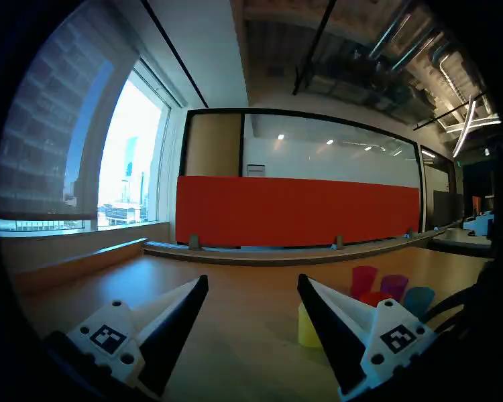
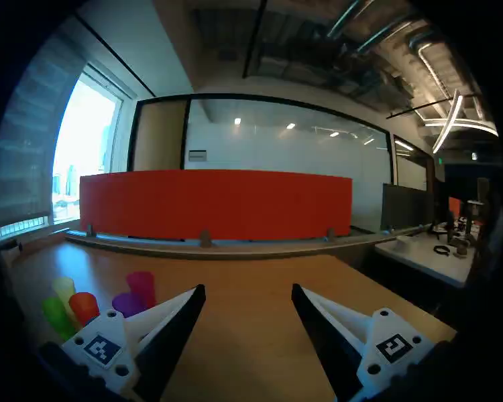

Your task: Pour water

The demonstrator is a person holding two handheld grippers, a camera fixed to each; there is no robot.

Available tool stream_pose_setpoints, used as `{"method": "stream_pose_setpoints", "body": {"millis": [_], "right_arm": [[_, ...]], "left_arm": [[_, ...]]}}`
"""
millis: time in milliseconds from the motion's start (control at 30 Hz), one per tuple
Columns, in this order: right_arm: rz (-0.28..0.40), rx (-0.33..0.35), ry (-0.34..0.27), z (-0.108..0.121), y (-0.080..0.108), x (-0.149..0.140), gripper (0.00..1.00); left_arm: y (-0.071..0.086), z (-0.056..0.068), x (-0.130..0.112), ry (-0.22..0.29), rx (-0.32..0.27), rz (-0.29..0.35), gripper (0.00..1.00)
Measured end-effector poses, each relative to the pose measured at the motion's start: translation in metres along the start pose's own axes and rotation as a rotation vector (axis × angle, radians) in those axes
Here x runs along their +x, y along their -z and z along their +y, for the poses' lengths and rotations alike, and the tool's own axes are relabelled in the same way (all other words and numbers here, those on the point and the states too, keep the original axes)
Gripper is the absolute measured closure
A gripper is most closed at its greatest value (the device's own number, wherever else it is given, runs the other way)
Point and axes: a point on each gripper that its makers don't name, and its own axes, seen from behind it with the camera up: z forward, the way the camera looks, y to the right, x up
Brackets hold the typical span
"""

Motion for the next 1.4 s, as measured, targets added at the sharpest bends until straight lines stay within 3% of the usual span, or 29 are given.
{"method": "stream_pose_setpoints", "body": {"millis": [167, 467, 667, 1400], "right_arm": [[0.0, -0.009, 0.009, 0.001, 0.0, -0.001, 0.0], [-0.011, 0.0, -0.001, -0.004, -0.003, -0.008, 0.0], [-0.016, 0.001, 0.011, -0.005, -0.005, -0.011, 0.0], [-0.013, 0.01, 0.008, -0.01, -0.006, -0.007, 0.0]], "left_arm": [[-0.004, -0.003, -0.01, 0.003, 0.0, -0.001, 0.01], [-0.008, -0.014, -0.017, -0.046, 0.034, -0.003, 0.01], [-0.008, -0.018, -0.023, -0.017, 0.033, -0.011, 0.01], [-0.013, -0.012, -0.037, -0.04, 0.023, -0.061, 0.01]]}}
